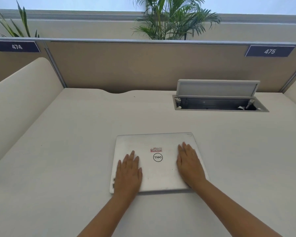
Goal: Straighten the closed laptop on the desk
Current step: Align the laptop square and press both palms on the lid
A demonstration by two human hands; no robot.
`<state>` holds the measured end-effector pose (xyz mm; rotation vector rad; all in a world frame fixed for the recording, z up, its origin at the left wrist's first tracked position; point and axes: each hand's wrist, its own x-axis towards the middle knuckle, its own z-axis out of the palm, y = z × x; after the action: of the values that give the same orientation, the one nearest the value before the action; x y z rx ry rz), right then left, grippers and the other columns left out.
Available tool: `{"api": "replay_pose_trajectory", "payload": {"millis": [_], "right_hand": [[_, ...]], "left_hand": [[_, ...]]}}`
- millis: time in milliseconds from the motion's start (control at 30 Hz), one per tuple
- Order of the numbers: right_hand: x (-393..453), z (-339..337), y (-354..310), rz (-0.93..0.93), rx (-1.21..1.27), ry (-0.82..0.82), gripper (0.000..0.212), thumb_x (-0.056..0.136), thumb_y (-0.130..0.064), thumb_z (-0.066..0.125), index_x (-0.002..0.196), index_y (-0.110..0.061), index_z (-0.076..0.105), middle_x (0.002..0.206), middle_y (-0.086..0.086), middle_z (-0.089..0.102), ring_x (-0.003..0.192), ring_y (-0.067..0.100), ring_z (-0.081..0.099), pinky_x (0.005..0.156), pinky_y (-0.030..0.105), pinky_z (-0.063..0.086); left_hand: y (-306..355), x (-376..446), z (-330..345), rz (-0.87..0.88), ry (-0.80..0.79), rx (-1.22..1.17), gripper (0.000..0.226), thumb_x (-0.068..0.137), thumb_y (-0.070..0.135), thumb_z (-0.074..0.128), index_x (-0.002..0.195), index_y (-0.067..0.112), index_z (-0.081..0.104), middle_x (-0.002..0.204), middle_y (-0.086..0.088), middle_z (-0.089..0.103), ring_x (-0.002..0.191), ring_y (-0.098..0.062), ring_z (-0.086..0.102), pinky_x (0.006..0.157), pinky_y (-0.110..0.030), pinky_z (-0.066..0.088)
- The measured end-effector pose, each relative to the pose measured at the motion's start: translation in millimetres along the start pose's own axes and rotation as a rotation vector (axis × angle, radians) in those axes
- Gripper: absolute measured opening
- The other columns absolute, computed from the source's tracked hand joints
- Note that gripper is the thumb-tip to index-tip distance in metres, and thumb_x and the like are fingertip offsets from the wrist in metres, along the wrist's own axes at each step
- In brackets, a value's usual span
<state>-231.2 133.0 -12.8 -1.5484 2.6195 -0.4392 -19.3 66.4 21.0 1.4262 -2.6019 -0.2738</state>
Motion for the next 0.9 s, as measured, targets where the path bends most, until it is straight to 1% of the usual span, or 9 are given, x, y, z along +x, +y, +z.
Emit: {"api": "replay_pose_trajectory", "payload": {"millis": [100,200,267,400,733,900], "right_hand": [[-7.3,2.9,-4.2,-0.047,-0.039,-0.054,0.052,0.099,-0.028,0.025,0.148,-0.014,0.015,0.159,0.005,0.010,0.147,0.020,0.006,0.120,0.033,0.000],[-8.7,0.2,-3.8,-0.050,-0.049,-0.096,0.054,0.099,-0.031,0.023,0.149,-0.015,0.010,0.160,0.005,0.005,0.148,0.020,0.002,0.120,0.034,-0.001],[-9.5,-2.1,-4.4,-0.054,-0.048,-0.107,0.055,0.099,-0.032,0.022,0.149,-0.014,0.008,0.160,0.005,0.004,0.148,0.020,0.000,0.120,0.035,-0.002],[-10.4,-3.5,-3.2,-0.073,-0.027,-0.123,0.056,0.099,-0.033,0.023,0.149,-0.014,0.008,0.160,0.007,0.002,0.148,0.022,-0.001,0.121,0.036,-0.002],[-11.2,-1.6,-1.8,-0.084,-0.016,-0.089,0.057,0.099,-0.034,0.023,0.149,-0.014,0.009,0.160,0.006,0.003,0.148,0.020,-0.001,0.120,0.035,-0.003],[-11.3,-1.0,-2.6,-0.082,0.000,-0.076,0.056,0.099,-0.034,0.025,0.149,-0.015,0.010,0.160,0.006,0.004,0.148,0.020,0.000,0.120,0.035,-0.003]], "left_hand": [[18.6,-3.7,8.6,0.075,-0.033,0.040,0.048,0.081,0.032,0.034,0.115,0.013,0.063,0.125,-0.005,0.063,0.114,-0.028,0.060,0.087,-0.051,0.051],[24.8,-5.0,11.4,0.049,-0.045,0.058,0.049,0.081,0.032,0.034,0.118,0.016,0.061,0.127,-0.002,0.062,0.118,-0.028,0.057,0.091,-0.051,0.049],[24.3,-5.0,12.1,0.038,-0.023,0.056,0.049,0.082,0.032,0.033,0.119,0.017,0.060,0.128,-0.001,0.062,0.119,-0.028,0.056,0.092,-0.051,0.048],[25.1,-4.7,12.8,0.037,-0.021,0.064,0.049,0.083,0.033,0.032,0.122,0.017,0.058,0.130,-0.001,0.060,0.121,-0.029,0.054,0.095,-0.052,0.045],[23.1,-4.0,22.9,0.020,-0.015,0.048,0.049,0.084,0.034,0.032,0.124,0.018,0.055,0.134,-0.001,0.057,0.125,-0.028,0.050,0.100,-0.053,0.040],[20.8,-3.5,26.0,0.039,0.021,0.041,0.050,0.084,0.034,0.031,0.125,0.018,0.055,0.134,-0.001,0.056,0.126,-0.028,0.049,0.101,-0.053,0.040]]}}
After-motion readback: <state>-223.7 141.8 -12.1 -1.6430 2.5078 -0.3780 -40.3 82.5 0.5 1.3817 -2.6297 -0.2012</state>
